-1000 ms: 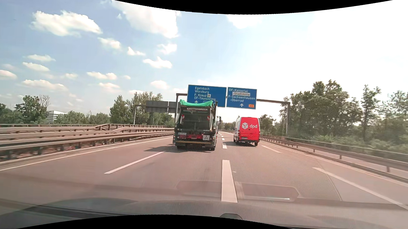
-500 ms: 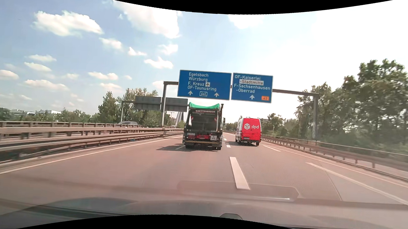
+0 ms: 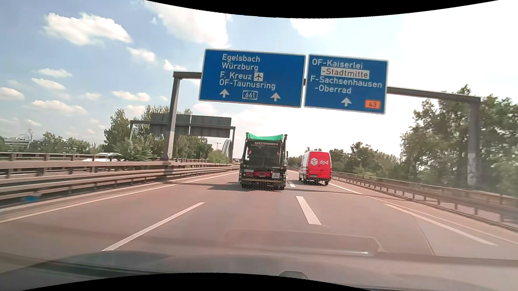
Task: Follow the waypoints while adhering to traffic rules and regulations
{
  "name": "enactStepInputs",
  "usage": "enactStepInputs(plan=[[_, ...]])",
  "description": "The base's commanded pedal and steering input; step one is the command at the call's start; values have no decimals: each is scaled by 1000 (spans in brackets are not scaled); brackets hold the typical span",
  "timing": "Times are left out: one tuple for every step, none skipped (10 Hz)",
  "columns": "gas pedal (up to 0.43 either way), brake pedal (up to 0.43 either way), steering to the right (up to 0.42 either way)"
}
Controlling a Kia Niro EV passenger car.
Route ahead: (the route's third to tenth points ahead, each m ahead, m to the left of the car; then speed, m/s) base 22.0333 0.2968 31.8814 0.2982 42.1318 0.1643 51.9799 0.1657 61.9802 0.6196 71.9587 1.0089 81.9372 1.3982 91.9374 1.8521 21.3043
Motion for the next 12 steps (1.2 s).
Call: enactStepInputs(plan=[[169, 0, -3], [169, 0, -3], [169, 0, -3], [169, 0, -3], [169, 0, -3], [169, 0, -3], [169, 0, -3], [169, 0, -3], [169, 0, -3], [169, 0, -3], [177, 0, -3], [177, 0, -3]])
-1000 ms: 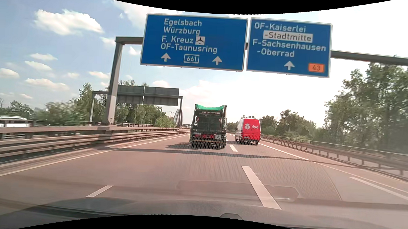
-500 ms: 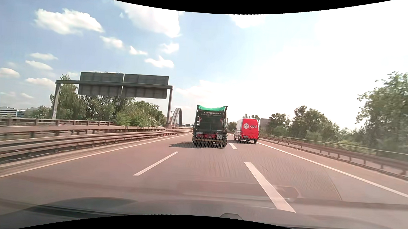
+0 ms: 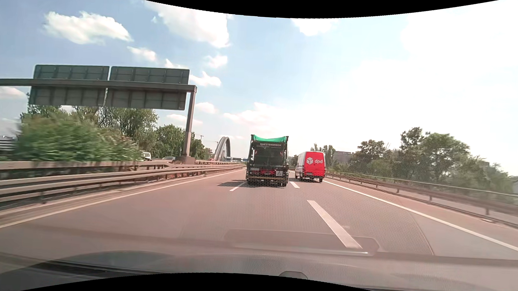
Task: Follow the waypoints while adhering to traffic rules and regulations
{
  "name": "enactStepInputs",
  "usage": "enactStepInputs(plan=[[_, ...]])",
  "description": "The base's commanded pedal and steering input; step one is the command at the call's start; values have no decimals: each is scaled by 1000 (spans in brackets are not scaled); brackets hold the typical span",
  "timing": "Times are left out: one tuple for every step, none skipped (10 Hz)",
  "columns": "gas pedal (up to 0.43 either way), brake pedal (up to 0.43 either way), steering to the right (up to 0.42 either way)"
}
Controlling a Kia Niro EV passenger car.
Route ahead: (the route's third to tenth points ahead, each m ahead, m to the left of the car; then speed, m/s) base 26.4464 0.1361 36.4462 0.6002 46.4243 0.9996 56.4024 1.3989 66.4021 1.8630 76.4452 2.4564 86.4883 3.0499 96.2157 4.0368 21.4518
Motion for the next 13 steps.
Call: enactStepInputs(plan=[[177, 0, -3], [197, 0, -3], [197, 0, -3], [197, 0, -4], [197, 0, -4], [197, 0, -4], [197, 0, -5], [197, 0, -5], [197, 0, -6], [197, 0, -6], [189, 0, -6], [177, 0, -6], [169, 0, -7]])
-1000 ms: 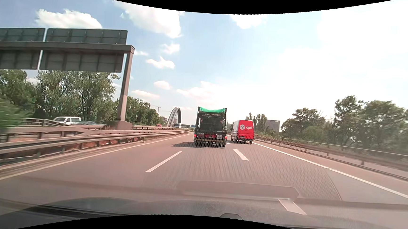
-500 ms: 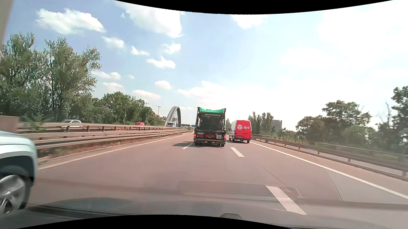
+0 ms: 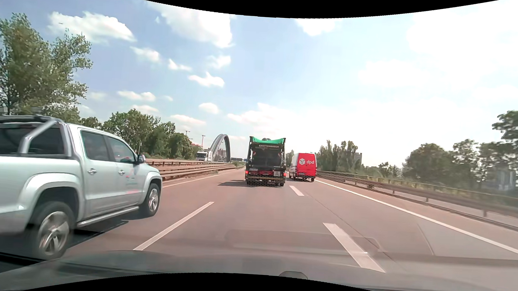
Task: Follow the waypoints while adhering to traffic rules and regulations
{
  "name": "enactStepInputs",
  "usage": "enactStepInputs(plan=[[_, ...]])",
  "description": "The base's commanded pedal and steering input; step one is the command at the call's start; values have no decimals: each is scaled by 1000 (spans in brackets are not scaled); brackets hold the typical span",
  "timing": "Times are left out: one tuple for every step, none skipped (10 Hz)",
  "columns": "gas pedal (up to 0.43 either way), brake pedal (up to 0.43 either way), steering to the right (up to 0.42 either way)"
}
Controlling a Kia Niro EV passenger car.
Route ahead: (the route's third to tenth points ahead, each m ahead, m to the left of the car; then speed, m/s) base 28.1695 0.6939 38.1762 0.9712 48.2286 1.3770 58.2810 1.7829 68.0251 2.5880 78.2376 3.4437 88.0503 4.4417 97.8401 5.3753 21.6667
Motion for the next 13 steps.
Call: enactStepInputs(plan=[[150, 0, -8], [110, 0, -8], [87, 0, -8], [67, 0, -9], [20, 0, -9], [0, 0, -9], [0, 0, -10], [0, 0, -9], [0, 0, -9], [0, 0, -10], [0, 0, -10], [0, 0, -10], [0, 0, -11]])
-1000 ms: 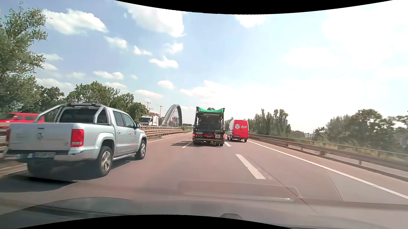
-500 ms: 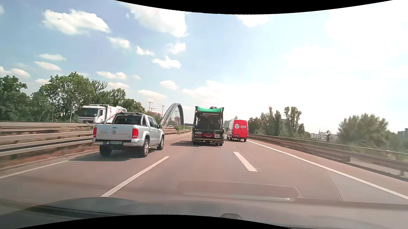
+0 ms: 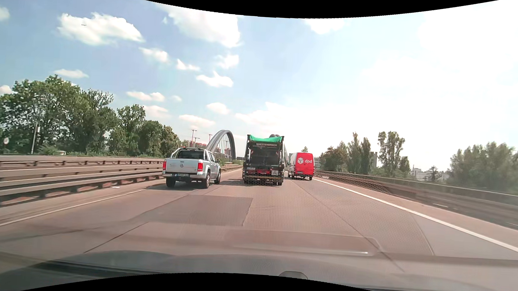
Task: Follow the waypoints while adhering to traffic rules and regulations
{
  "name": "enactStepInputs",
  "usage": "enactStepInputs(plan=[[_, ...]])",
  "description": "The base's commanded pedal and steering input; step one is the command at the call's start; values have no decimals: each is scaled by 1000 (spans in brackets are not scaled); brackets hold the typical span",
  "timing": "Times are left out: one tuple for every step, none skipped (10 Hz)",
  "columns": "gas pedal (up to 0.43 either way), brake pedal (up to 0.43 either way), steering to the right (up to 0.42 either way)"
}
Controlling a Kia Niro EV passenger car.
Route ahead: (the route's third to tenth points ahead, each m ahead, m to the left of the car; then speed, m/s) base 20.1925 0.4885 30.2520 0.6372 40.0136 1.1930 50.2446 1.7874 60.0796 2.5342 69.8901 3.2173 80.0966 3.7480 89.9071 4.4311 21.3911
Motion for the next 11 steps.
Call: enactStepInputs(plan=[[0, 0, -12], [0, 0, -14], [0, 0, -15], [0, 0, -14], [0, 0, -13], [0, 0, -13], [0, 0, -13], [0, 0, -12], [0, 0, -11], [0, 0, -10], [8, 0, -8]])
